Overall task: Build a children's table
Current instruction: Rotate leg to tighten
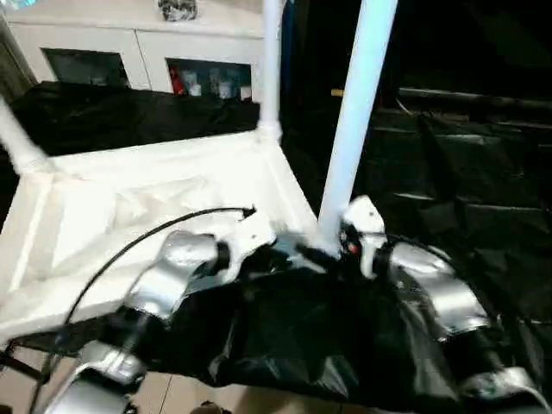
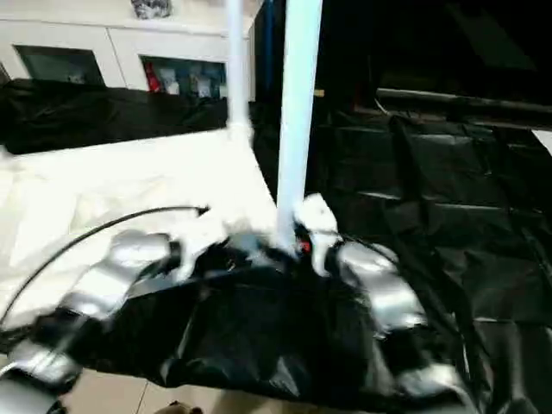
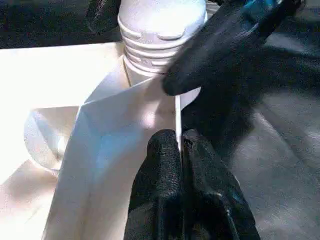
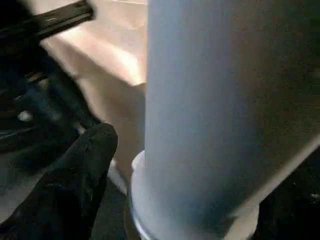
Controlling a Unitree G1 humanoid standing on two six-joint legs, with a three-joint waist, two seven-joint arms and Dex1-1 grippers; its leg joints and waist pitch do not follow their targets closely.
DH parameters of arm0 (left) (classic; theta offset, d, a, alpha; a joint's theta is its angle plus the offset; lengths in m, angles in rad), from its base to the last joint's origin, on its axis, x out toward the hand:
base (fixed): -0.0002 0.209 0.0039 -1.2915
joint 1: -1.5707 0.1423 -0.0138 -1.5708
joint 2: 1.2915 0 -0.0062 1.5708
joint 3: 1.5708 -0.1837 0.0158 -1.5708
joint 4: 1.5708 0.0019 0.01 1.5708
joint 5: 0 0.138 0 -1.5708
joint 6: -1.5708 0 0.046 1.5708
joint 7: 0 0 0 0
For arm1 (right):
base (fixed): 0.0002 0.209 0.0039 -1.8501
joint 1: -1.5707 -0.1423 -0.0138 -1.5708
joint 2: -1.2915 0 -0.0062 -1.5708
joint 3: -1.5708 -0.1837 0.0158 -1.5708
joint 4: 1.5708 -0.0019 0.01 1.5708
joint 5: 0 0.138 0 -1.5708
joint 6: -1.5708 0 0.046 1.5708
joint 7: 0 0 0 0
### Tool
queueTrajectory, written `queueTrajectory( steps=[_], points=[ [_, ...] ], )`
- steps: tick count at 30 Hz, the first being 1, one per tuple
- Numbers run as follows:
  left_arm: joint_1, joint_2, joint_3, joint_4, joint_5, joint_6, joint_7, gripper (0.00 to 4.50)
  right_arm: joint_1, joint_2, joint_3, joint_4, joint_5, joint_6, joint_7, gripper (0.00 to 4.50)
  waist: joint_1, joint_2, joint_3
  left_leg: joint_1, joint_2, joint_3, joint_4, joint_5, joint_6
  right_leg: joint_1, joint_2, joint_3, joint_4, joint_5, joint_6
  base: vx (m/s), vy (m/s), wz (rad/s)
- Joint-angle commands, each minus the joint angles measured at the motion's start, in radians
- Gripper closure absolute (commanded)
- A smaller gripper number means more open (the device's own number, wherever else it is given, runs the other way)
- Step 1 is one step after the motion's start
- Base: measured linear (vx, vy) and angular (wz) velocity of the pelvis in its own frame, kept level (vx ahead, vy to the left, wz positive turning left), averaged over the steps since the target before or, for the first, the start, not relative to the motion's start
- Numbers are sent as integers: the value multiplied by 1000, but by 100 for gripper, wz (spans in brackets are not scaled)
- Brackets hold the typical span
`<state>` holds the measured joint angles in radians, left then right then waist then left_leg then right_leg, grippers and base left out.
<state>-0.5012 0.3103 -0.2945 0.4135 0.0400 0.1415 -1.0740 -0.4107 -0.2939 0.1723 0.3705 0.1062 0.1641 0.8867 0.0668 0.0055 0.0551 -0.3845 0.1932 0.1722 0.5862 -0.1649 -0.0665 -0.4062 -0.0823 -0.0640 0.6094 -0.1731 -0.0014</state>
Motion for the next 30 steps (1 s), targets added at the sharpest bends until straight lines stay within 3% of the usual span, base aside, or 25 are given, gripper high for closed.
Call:
queueTrajectory(
  steps=[1,5,6,10,11,15,20,24,28,30],
  points=[
    [3,-17,-22,-73,-65,-47,-69,450,14,-17,46,-66,22,-8,90,54,1,-6,-60,20,36,-6,-74,-319,28,39,-58,45,-93,-365,-174,0,0,0],
    [13,3,-27,-102,-82,-38,-111,450,29,-43,56,-110,47,12,141,54,1,-6,-60,20,36,-9,-76,-325,24,39,-58,44,-92,-383,-172,0,0,0],
    [15,7,-29,-107,-84,-37,-117,450,32,-46,59,-117,51,15,149,70,1,-13,-60,18,36,-8,-76,-322,26,40,-58,44,-93,-385,-170,0,0,0],
    [30,30,-36,-135,-91,-22,-152,450,46,-64,86,-133,35,7,186,97,3,-10,-62,17,37,-7,-74,-291,33,39,-59,45,-87,-355,-175,0,0,0],
    [33,35,-36,-136,-86,-24,-155,450,48,-64,91,-132,30,4,186,105,2,-16,-62,15,36,-7,-74,-286,34,40,-58,44,-87,-347,-177,0,0,0],
    [42,46,-34,-139,-84,-23,-167,450,54,-53,101,-139,24,6,181,142,2,-5,-62,15,36,-8,-75,-288,29,41,-59,44,-85,-344,-183,0,0,0],
    [38,42,-29,-128,-83,-19,-154,450,67,-39,100,-148,30,16,167,175,-1,-5,-61,16,35,-8,-75,-303,23,41,-58,44,-87,-350,-181,0,0,0],
    [14,-2,-4,-90,-79,6,-70,450,83,6,74,-134,24,33,74,180,-2,-7,-61,17,34,-9,-76,-312,17,40,-58,43,-89,-363,-178,0,0,0],
    [-28,-52,23,-25,-45,17,60,450,58,85,35,-37,-34,42,-132,182,-9,-8,-57,24,28,-12,-74,-352,-12,33,-62,39,-101,-484,-147,0,0,0],
    [-61,-92,30,18,-12,44,159,450,17,163,-16,50,-53,63,-317,182,-10,-7,-57,23,29,-11,-75,-350,-9,29,-61,42,-104,-490,-133,0,0,0]
  ],
)
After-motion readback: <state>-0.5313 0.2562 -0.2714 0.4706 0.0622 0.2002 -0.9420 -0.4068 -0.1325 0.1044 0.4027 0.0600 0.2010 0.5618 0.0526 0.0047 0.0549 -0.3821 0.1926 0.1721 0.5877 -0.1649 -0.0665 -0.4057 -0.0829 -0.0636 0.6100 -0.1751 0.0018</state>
